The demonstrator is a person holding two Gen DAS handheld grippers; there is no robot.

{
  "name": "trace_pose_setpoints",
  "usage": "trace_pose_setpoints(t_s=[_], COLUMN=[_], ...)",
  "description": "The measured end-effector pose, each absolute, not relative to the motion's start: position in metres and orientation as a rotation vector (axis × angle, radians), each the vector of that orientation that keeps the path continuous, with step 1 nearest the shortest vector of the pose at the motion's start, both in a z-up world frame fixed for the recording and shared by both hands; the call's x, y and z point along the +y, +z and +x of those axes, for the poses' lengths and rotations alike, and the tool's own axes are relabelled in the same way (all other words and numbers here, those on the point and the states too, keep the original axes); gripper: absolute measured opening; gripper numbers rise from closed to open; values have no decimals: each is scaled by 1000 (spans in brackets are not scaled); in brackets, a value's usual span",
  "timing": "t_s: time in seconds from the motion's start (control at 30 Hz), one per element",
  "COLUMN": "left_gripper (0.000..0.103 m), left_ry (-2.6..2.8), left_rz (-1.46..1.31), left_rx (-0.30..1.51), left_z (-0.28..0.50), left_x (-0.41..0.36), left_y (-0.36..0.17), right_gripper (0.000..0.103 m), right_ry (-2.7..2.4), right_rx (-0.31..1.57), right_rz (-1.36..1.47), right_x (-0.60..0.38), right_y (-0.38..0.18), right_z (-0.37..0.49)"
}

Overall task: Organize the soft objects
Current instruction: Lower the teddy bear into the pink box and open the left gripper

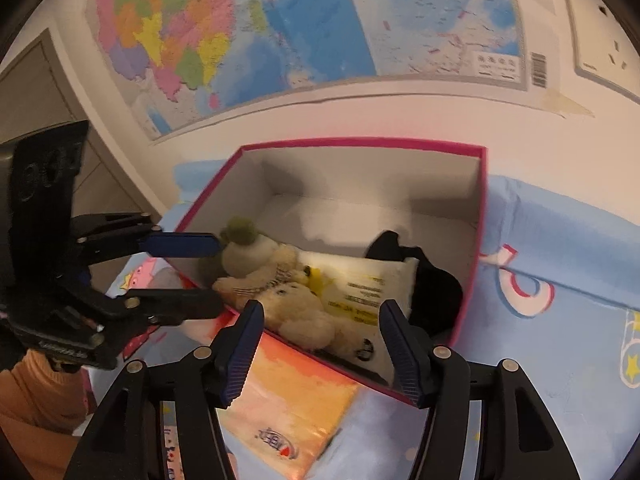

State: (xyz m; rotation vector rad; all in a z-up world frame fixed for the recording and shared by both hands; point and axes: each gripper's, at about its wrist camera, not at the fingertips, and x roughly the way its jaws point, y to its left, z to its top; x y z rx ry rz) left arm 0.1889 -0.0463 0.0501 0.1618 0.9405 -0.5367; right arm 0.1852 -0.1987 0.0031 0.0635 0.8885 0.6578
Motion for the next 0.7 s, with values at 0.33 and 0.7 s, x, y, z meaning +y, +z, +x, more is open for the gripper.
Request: trace_pose_setpoints(t_s=[0.33,0.7], left_gripper=[55,55], left_ry=[-508,-563], left_rz=[59,30], left_rx=[979,1019], left_z=[206,212], left_x=[-13,-10], left_y=[44,35], right_gripper=[59,9], right_ry=[685,649], right_rx=[952,904], right_rz=[-5,27], right_x=[-180,-189], right_y=[-7,2], right_z=[196,198])
